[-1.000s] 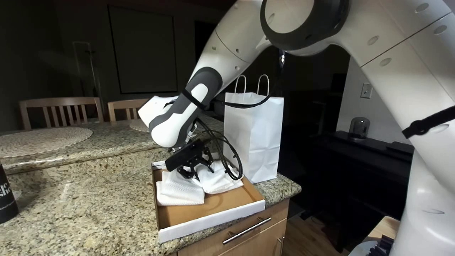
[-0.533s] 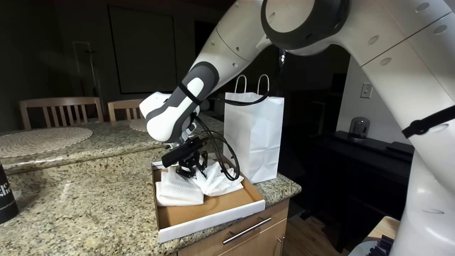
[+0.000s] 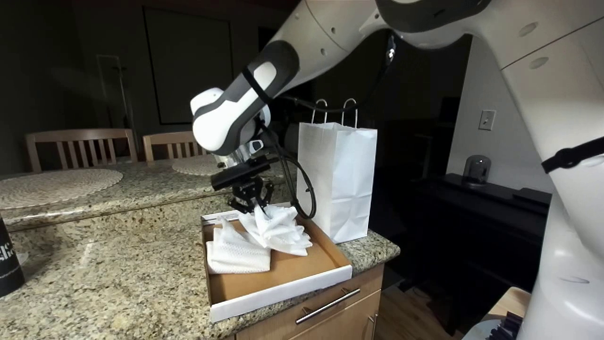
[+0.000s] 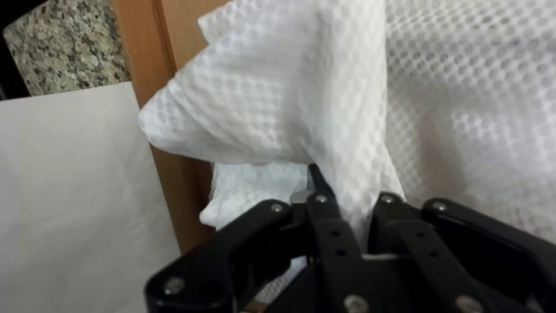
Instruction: Put the white towels inside the bag
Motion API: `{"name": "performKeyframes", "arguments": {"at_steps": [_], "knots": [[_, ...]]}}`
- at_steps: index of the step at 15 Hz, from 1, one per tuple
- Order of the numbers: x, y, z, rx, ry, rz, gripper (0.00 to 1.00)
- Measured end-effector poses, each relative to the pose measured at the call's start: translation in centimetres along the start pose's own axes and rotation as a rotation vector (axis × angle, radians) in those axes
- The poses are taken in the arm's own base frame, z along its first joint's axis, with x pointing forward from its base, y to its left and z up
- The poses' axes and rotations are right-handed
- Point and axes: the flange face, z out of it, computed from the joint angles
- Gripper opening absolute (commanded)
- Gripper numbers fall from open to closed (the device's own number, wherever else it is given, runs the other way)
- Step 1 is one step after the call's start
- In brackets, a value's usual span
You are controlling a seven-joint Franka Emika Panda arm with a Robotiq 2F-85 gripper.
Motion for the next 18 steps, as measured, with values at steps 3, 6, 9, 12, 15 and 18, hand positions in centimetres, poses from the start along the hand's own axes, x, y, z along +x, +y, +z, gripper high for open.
{"name": "performKeyframes", "arguments": {"at_steps": [3, 6, 9, 12, 15, 18], "knots": [[-1.3, 2.3, -5.3, 0.065, 0.035, -0.017, 0.09], [-2.8, 4.4, -9.9, 0.147, 0.051, -0.063, 0.09], [-4.0, 6.3, -13.7, 0.231, 0.063, -0.118, 0.09], [-5.0, 8.4, -17.5, 0.3, 0.103, -0.167, 0.08], [-6.1, 11.3, -22.1, 0.353, 0.172, -0.201, 0.08], [-7.2, 15.6, -27.0, 0.417, 0.241, -0.23, 0.08]]}}
